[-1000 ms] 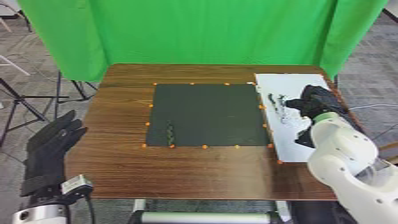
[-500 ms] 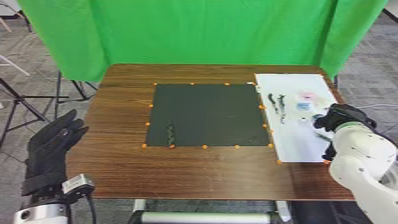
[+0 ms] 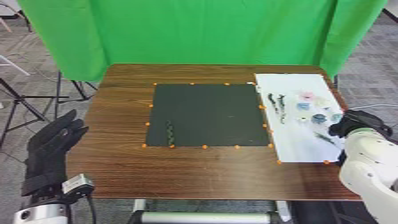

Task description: Arrange flowers

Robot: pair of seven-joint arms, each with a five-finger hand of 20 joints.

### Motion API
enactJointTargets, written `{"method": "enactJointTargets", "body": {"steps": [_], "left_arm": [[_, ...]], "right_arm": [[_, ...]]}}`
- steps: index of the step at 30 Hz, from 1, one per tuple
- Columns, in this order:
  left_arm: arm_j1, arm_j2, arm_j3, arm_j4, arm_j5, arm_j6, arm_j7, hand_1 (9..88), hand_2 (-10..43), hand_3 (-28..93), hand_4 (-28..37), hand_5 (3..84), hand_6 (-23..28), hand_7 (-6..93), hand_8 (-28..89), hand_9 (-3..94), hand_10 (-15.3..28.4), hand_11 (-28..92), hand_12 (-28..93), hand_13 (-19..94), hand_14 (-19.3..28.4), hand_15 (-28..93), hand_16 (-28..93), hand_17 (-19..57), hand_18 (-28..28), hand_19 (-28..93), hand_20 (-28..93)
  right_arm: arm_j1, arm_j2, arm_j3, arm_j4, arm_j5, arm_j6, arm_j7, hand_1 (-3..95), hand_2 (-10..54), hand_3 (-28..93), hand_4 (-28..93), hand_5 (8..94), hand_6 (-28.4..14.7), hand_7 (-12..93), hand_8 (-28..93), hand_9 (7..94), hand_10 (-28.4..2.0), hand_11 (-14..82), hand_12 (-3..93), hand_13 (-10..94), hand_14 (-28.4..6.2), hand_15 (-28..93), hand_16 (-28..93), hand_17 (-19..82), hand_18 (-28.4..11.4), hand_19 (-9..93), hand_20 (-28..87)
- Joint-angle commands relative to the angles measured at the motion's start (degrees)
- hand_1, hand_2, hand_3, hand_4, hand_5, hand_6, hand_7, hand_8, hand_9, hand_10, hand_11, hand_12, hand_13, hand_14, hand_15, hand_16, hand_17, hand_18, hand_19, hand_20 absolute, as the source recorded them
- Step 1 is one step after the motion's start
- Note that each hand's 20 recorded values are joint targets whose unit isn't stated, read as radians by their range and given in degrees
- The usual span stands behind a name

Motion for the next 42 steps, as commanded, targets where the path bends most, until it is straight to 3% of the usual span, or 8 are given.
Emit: {"method": "enactJointTargets", "body": {"steps": [1,8,14,17,18,23,40,42], "left_arm": [[0.36,-0.94,-0.29,-0.45,0.64,-0.52,-0.58,24.7,5.9,83,-21.0,39.7,10.3,15.8,-11,34.0,19.6,36,6,23,26.4,63,-17,-9.2,21.0,59,2],[0.58,-1.27,-0.46,-0.49,0.62,-0.69,-0.56,25.1,5.7,83,-20.7,39.8,10.3,15.9,-11,34.2,19.7,36,6,23,26.5,63,-17,-9.2,21.0,59,2],[-0.14,-1.44,-0.19,-0.27,1.11,-1.15,-1.12,25.1,5.7,83,-20.7,39.9,10.4,15.9,-11,34.2,19.7,36,6,23,26.5,63,-17,-9.2,21.0,59,2],[-0.25,-1.48,-0.21,-0.25,1.01,-1.16,-1.17,25.2,5.8,83,-20.6,39.9,10.4,15.9,-11,34.2,19.8,36,6,23,26.5,63,-17,-9.2,21.0,59,2],[-0.26,-0.68,0.02,-0.2,0.3,-0.66,-0.55,25.2,5.8,83,-20.6,39.9,10.4,15.8,-11,34.2,19.7,36,6,23,26.5,63,-17,-9.2,21.0,59,2],[0.09,-0.91,-0.25,-0.28,0.41,-0.69,-0.73,25.3,5.8,83,-20.5,39.9,10.4,15.8,-11,34.3,19.8,36,6,23,26.6,63,-17,-9.2,21.0,59,2],[-0.19,-1.17,-0.11,-0.15,0.39,-1.04,-0.46,25.4,5.9,83,-20.3,39.9,10.3,16.0,-11,34.4,19.7,36,6,23,26.4,63,-17,-9.2,21.0,59,2],[-0.1,-1.22,-0.16,-0.21,0.45,-1.06,-0.58,25.3,5.9,83,-20.3,39.9,10.3,16.0,-11,34.4,19.8,36,6,23,26.4,63,-17,-9.2,21.0,59,2]], "right_arm": [[-2.6,-1.23,2.62,-0.65,2.13,-3.16,2.92,30.3,2.6,71,-19,63.1,-17.1,10,-6,67.8,-24.8,33.7,19.0,73,-11.7,77,19,59,-17.3,93,1],[-3.68,-3.08,4.12,-0.94,5.3,-7.08,4.68,32.3,1.6,70,-18,66.0,-18.0,9,-6,70.2,-24.9,33.9,19.3,74,-11.1,77,19,60,-16.8,93,2],[-2.96,-2.87,2.92,0.15,5.25,-6.69,4.82,33.9,1.0,70,-18,66.2,-18.5,9,-6,70.1,-24.9,33.4,18.9,74,-10.9,77,19,60,-16.6,93,2],[-2.91,-2.62,2.89,0.71,5.3,-6.39,4.92,34.4,1.0,70,-18,66.4,-18.8,9,-6,70.0,-25.2,32.9,18.6,74,-10.9,77,19,60,-16.5,93,2],[-3.04,-2.49,3.0,0.77,5.38,-6.22,5.06,34.6,1.0,70,-18,66.5,-18.8,9,-6,69.9,-25.2,32.7,18.5,74,-10.8,77,19,60,-16.5,93,2],[-3.39,-2.42,3.23,1.34,5.75,-6.33,5.71,35.8,0.9,70,-18,67.2,-19.3,9,-6,70.0,-25.6,31.9,17.8,74,-10.5,77,19,60,-16.3,93,2],[-3.16,0.45,-1.19,4.57,1.74,1.54,4.72,47.3,-1.3,71,-21,75.2,-18.9,12,-7,72.6,-24.7,32.3,15.5,77,-7.5,77,16,64,-13.0,93,-1],[-3.43,0.66,-1.46,4.91,1.37,2.49,4.38,51.6,-2.2,70,-24,77.5,-18.2,12,3,74.6,-22.9,36.4,15.2,78,-6.4,77,16,65,-12.2,93,-1]]}}
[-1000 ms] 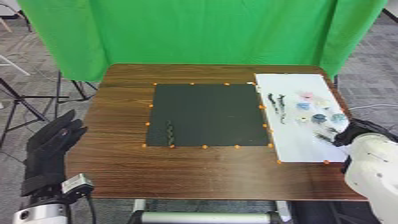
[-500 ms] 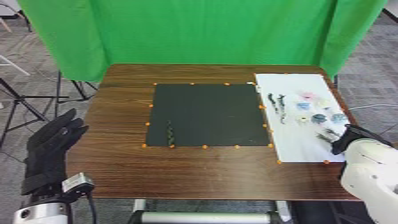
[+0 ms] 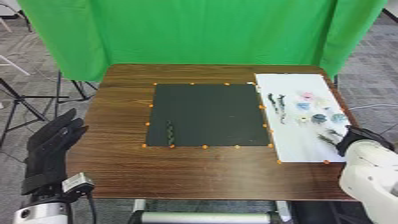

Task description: Arrange flowers

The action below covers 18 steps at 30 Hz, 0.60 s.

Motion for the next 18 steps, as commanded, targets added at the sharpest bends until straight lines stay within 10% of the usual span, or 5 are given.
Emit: {"method": "enactJointTargets", "body": {"steps": [1,10,18], "left_arm": [[0.51,-0.4,0.0,-0.18,0.1,-0.51,-0.01,25.4,5.9,83,-20.3,39.9,10.3,16.0,-11,34.4,19.7,36,6,23,26.5,63,-17,-9.2,21.0,59,2],[0.48,-0.7,-0.02,-0.16,0.28,-0.66,-0.14,25.4,5.8,83,-20.4,40.0,10.4,15.9,-11,34.4,19.8,36,6,23,26.5,63,-17,-9.2,21.0,59,2],[0.1,-0.9,0.1,-0.05,0.6,-0.93,-0.51,25.4,5.8,83,-20.5,40.0,10.4,15.9,-11,34.4,19.7,36,6,23,26.4,63,-17,-9.2,21.0,59,2]], "right_arm": [[-0.82,1.86,-2.47,2.66,-3.42,4.37,-0.25,53.6,-2.7,69,-25,78.6,-18.1,12,8,75.9,-21.8,37.7,15.8,79,-6.0,77,16,65,-12.0,93,0],[-2.13,3.47,-3.23,2.83,-6.03,9.6,-1.47,63.2,-3.3,66,-25,83.0,-19.2,14,17,79.9,-17.8,37.4,21.5,81,-4.5,77,15,66,-11.0,93,2],[-2.39,6.19,-5.38,2.12,-9.89,19.26,-2.54,59.5,-4.4,71,-27,85.9,-11.8,13,21,84.6,-14.7,45.1,22.0,86,-2.6,75,16,68,-11.0,93,8]]}}
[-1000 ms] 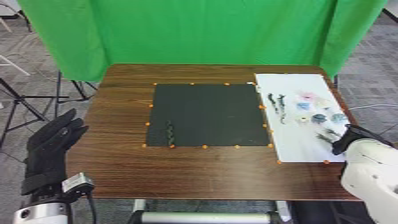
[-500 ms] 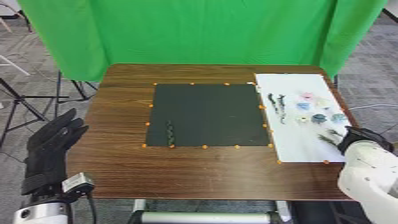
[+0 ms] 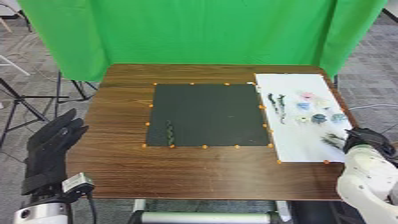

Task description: Arrange flowers

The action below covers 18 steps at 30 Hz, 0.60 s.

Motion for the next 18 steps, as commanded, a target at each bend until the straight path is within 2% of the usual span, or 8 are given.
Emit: {"method": "enactJointTargets", "body": {"steps": [1,7,14,18], "left_arm": [[0.27,-0.69,0.06,-0.12,0.65,-0.75,-0.59,25.4,5.9,83,-20.5,40.0,10.4,15.9,-11,34.4,19.7,36,6,23,26.4,63,-17,-9.2,21.0,59,2],[0.29,-0.7,-0.06,-0.07,0.63,-0.81,-0.56,25.2,5.8,83,-20.4,39.9,10.3,15.9,-11,34.4,19.8,36,6,23,26.4,63,-17,-9.2,21.0,59,2],[0.71,-0.58,-0.48,-0.34,0.61,-0.43,-0.41,25.4,5.9,83,-20.5,39.9,10.3,16.0,-11,34.4,19.9,36,6,23,26.6,63,-17,-9.2,21.0,59,2],[0.6,-0.7,-0.71,-0.39,0.96,-0.67,-0.81,25.4,5.9,83,-20.5,39.9,10.3,16.0,-11,34.4,19.8,36,6,23,26.6,63,-17,-9.2,21.0,59,2]], "right_arm": [[-0.82,3.0,-1.5,-0.78,-3.89,8.23,-0.92,59.0,-4.5,72,-27,86.0,-11.3,14,22,85.0,-14.3,45.6,22.1,86,-2.3,74,17,68,-11.0,93,8],[-0.27,3.62,-1.52,-2.0,-4.77,10.29,-1.31,56.6,-5.4,75,-28,85.4,-8.1,16,23,87.1,-12.0,48.0,22.6,89,-1.1,72,19,69,-11.4,93,10],[0.9,3.2,-1.32,-5.84,-4.95,10.78,-2.52,55.9,-5.8,76,-28,85.0,-7.2,18,23,87.9,-11.2,48.0,23.6,90,-0.6,71,21,70,-11.8,93,12],[4.04,2.44,-3.42,-8.65,-4.55,9.69,-4.44,55.6,-6.0,76,-28,85.0,-6.4,19,23,88.5,-10.8,47.8,24.2,91,-0.4,70,22,70,-12.1,93,13]]}}
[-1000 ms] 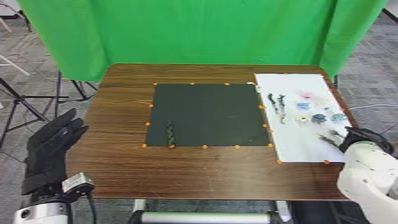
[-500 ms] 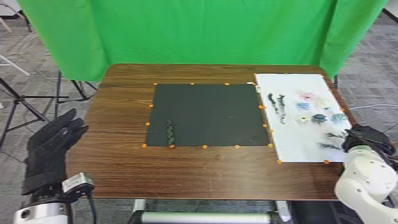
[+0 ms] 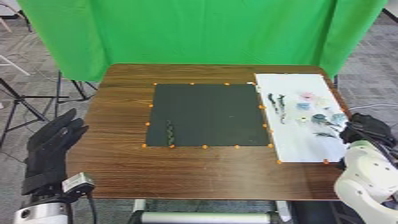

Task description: Arrange flowers

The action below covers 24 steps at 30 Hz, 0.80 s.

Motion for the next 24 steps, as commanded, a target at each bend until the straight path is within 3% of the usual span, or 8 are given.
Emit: {"method": "enactJointTargets", "body": {"steps": [1,11,24], "left_arm": [[0.36,-0.44,-0.59,-0.27,0.67,-0.57,-0.54,25.3,5.9,83,-20.4,39.9,10.3,16.0,-11,34.4,19.8,36,6,23,26.6,63,-17,-9.2,21.0,59,2],[0.34,-0.21,-0.81,-0.34,0.95,-0.73,-1.21,25.3,5.9,83,-20.4,39.9,10.4,15.9,-11,34.4,19.8,36,6,23,26.5,63,-17,-9.2,21.0,59,2],[-0.04,-0.27,-0.95,-0.42,1.41,-1.0,-2.09,25.3,5.9,83,-20.4,39.9,10.4,15.9,-11,34.3,19.7,36,6,23,26.5,63,-17,-9.2,21.0,59,2]], "right_arm": [[5.75,-0.63,-3.11,-5.77,-0.35,0.02,-3.08,55.6,-6.0,77,-28,85.0,-6.2,19,23,88.6,-10.8,47.6,24.3,91,-0.4,70,22,70,-12.2,93,14],[17.79,-6.0,-15.03,-8.17,0.77,-3.94,-7.04,55.2,-6.3,77,-28,84.8,-5.8,20,23,89.2,-10.4,47.1,25.2,92,-0.5,69,24,70,-13.2,93,16],[33.87,-19.36,-33.53,-1.37,-0.09,-8.94,-10.8,54.9,-6.4,77,-27,84.9,-5.7,21,23,89.7,-10.3,46.8,25.6,92,-0.7,68,24,69,-13.8,93,18]]}}
